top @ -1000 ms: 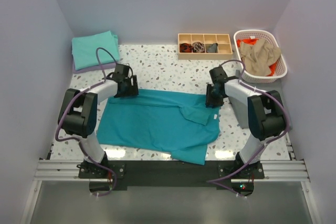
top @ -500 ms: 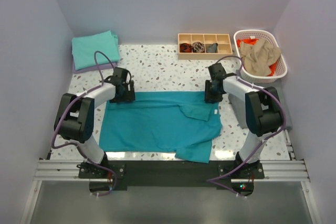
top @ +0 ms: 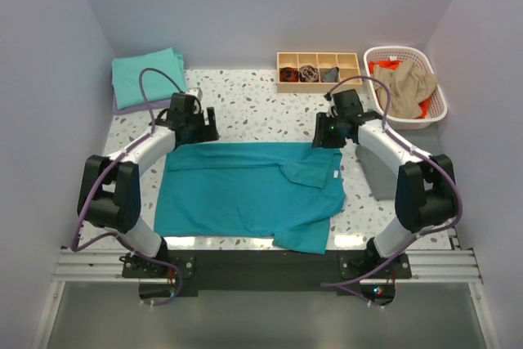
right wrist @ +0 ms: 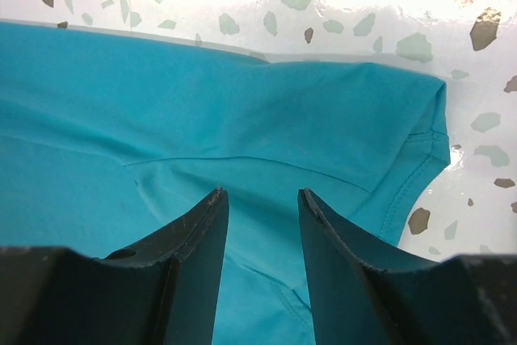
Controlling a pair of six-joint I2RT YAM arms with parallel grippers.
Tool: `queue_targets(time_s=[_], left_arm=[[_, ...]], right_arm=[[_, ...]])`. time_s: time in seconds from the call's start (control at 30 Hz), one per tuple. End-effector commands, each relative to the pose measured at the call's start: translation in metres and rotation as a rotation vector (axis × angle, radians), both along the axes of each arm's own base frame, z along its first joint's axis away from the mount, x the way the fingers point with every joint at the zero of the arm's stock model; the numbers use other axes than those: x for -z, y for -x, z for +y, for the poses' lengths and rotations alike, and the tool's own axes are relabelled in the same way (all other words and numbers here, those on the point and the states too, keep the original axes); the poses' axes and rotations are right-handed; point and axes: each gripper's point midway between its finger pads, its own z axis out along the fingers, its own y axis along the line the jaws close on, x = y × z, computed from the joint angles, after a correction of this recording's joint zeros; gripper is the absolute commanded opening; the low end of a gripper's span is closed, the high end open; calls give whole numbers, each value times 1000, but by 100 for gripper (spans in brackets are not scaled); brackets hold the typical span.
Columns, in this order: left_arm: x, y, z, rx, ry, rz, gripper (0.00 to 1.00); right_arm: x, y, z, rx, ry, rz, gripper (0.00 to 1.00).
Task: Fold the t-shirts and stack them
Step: Fold the tshirt
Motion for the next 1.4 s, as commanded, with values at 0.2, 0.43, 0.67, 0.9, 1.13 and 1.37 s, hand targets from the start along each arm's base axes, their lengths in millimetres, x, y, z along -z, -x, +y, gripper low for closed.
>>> queue_targets(time_s=[0.2,0.43,0.67,0.9,1.13,1.37], left_arm=[[5,-22,-55,150,155,-44,81],[40,-19,-51,135,105,36,81],[67,-41,-51,121,63,90,81],[69,-66,-47,106,3,92,81],[67,-54,-15,33,-130,106,83],[56,-54,-26,75,-80,46,83]], right_arm=[[35,-19,6,17,9,78,44],[56,-22,0,60,50,136,44],[72,-45,6,50,56,154,44],[70,-74,7,47,82,99,45],[44,-103,-17,93,215,-5,46],[-6,-118,-1,5,141,-165,47]])
